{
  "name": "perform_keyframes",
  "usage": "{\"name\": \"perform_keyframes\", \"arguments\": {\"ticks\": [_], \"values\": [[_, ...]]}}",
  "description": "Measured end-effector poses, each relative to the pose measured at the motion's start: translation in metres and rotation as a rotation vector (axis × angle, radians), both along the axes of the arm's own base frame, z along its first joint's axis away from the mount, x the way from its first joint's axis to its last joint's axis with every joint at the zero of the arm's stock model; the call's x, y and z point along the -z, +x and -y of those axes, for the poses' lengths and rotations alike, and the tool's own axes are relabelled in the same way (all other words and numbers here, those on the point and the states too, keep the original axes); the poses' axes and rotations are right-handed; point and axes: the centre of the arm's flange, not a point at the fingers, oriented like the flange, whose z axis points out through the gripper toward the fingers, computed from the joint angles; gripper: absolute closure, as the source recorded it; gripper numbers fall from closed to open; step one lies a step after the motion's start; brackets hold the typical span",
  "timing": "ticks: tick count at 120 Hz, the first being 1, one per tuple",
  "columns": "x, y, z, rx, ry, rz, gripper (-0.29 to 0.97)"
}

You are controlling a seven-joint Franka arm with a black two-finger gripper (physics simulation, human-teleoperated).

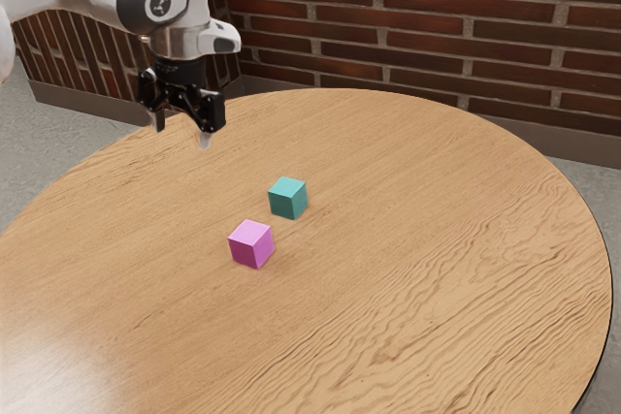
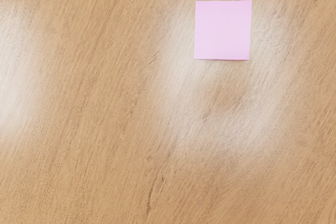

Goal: Pick up the blue block with one arm, and put the blue block on the pink block with one arm

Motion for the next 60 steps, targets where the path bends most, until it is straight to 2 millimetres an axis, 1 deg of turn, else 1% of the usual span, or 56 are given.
{"name": "perform_keyframes", "arguments": {"ticks": [10,15,19,26,31,38,43,56,60], "values": [[0.014,0.011,-0.011,-0.017,-0.019,0.018,0.00],[0.025,0.018,-0.015,-0.024,-0.027,0.017,0.00],[0.033,0.024,-0.017,-0.027,-0.032,0.019,0.00],[0.040,0.031,-0.016,-0.028,-0.038,0.031,0.00],[0.054,0.040,-0.016,-0.032,-0.042,0.024,0.00],[0.073,0.061,-0.016,-0.039,-0.061,0.022,0.00],[0.086,0.072,-0.018,-0.041,-0.073,0.023,0.00],[0.109,0.087,-0.026,-0.040,-0.099,0.042,0.00],[0.120,0.091,-0.027,-0.035,-0.104,0.042,0.00]]}}
